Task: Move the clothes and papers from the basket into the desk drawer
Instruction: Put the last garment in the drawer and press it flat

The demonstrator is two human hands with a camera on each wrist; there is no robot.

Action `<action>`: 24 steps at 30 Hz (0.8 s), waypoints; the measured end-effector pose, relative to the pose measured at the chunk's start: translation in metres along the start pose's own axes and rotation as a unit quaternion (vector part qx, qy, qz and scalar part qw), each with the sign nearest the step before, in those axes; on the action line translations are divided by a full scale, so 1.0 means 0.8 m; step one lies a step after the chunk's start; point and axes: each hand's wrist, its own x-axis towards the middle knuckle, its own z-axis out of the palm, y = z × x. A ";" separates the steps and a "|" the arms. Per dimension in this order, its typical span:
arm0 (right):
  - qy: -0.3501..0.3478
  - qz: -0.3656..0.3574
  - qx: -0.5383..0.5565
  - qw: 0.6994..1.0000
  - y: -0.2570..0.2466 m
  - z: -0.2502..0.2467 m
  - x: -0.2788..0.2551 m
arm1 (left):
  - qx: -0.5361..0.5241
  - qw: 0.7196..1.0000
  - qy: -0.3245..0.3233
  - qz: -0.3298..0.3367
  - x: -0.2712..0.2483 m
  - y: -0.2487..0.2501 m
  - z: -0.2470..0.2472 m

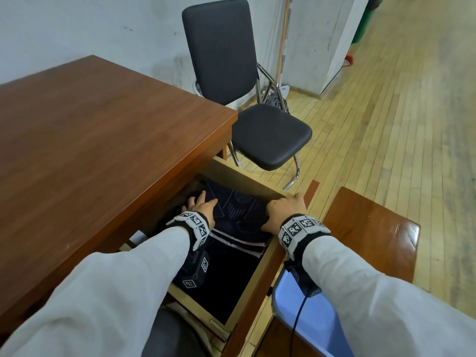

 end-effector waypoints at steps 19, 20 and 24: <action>0.079 0.292 0.592 0.747 -0.008 -0.018 -0.073 | -0.121 0.985 0.096 0.076 -0.115 0.015 -0.096; 0.056 0.291 0.602 0.741 -0.009 -0.020 -0.074 | -0.129 0.983 0.108 0.078 -0.122 0.013 -0.100; 0.008 0.283 0.544 0.790 -0.016 -0.027 -0.081 | -0.154 0.975 0.135 0.081 -0.145 -0.002 -0.109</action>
